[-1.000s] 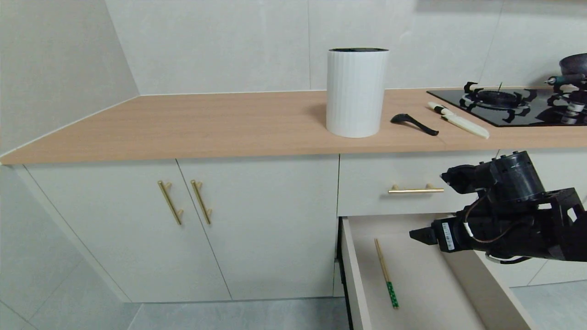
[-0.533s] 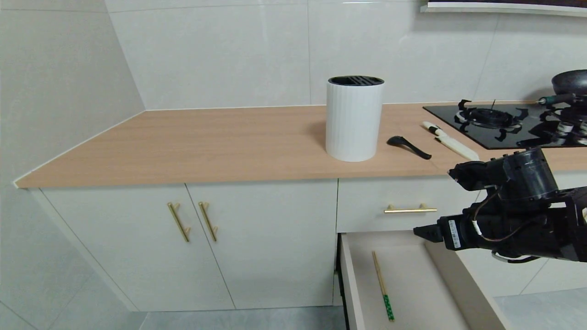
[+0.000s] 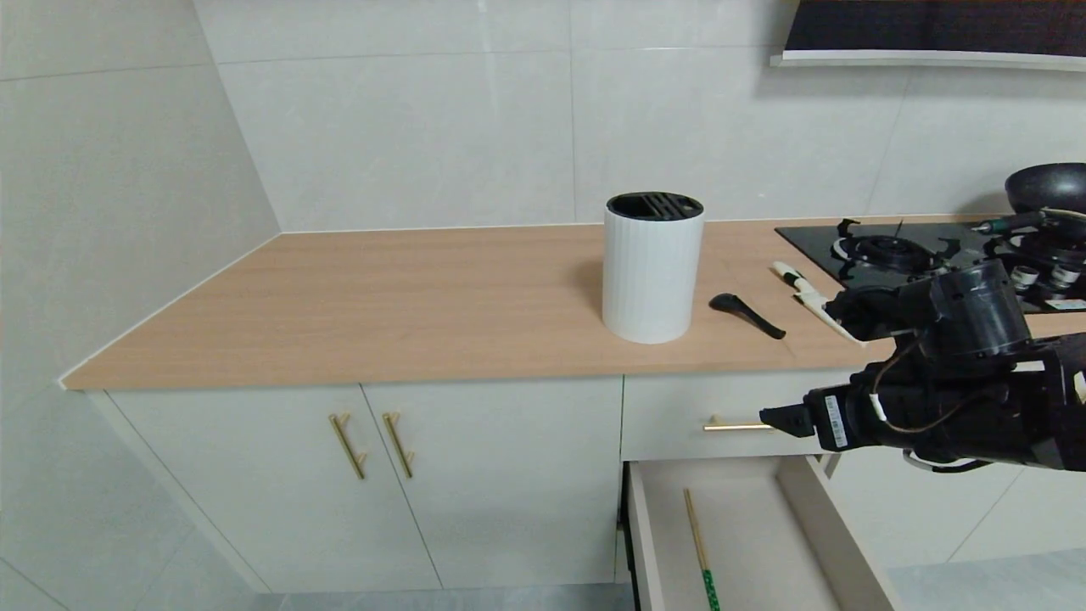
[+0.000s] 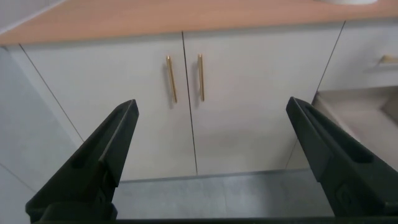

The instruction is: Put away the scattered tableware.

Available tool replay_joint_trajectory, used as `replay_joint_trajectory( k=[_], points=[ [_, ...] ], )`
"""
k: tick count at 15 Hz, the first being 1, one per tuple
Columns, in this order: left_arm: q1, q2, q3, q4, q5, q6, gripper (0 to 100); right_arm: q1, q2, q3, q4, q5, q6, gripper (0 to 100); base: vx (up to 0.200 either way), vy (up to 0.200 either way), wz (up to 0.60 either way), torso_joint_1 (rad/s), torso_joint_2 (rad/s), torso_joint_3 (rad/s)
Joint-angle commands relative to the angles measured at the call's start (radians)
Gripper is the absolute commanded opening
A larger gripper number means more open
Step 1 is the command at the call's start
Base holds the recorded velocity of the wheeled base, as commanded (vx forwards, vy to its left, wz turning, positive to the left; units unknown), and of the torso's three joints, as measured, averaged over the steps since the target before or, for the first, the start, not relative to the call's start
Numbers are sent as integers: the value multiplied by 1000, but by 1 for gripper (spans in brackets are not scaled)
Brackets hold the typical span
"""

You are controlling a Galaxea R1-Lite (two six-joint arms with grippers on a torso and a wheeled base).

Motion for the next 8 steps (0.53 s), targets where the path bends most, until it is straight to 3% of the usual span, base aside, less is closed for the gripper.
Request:
replay_joint_trajectory(
  k=[1,3,5,7,8],
  points=[
    [0,0,0,1,0,0,100,-66,70,-107,0,47,-41,100,0,0,0,227,-515,-310],
    [0,0,0,1,0,0,100,-155,159,-239,2,150,-106,100,0,0,0,207,-486,-281],
    [0,0,0,1,0,0,100,-267,294,-429,7,248,-173,100,0,0,0,78,-190,-102],
    [0,0,0,1,0,0,100,-320,397,-574,26,280,-207,100,0,0,0,16,-33,-23],
    [0,0,0,1,-1,0,100,-353,504,-725,68,283,-267,100,0,0,0,0,0,0]
  ],
)
